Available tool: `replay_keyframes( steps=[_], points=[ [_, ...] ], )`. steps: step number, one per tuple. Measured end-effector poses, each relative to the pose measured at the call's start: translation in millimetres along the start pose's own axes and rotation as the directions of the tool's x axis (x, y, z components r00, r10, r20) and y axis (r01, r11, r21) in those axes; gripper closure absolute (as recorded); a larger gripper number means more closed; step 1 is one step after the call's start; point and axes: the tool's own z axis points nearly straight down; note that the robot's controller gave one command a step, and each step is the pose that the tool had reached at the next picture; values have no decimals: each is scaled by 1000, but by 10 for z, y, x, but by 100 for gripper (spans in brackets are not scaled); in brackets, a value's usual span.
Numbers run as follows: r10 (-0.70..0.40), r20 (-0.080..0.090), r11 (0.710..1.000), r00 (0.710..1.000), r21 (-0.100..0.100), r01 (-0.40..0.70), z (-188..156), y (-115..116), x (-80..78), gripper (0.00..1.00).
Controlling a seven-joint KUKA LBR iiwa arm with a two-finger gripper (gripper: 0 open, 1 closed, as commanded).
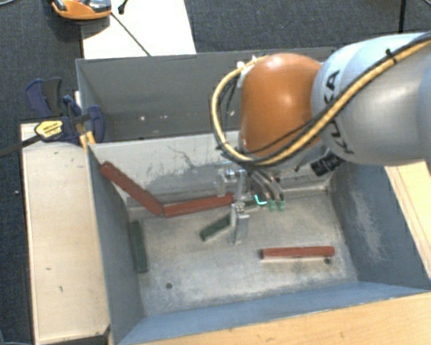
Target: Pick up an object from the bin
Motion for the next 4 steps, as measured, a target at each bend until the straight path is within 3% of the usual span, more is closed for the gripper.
replay_keyframes(
  steps=[1, 2, 3, 4],
  points=[
    [3, 8, 1000, 1000, -1, -3, -42, -6, -19, 0],
    [-66, 14, 998, 998, 0, 66, 336, 14, -110, 0],
    [-26, 10, 1000, 1000, -1, 26, 978, -307, -124, 0],
    [-15, 9, 1000, 1000, -1, 15, 1035, 111, -114, 100]
  ],
)
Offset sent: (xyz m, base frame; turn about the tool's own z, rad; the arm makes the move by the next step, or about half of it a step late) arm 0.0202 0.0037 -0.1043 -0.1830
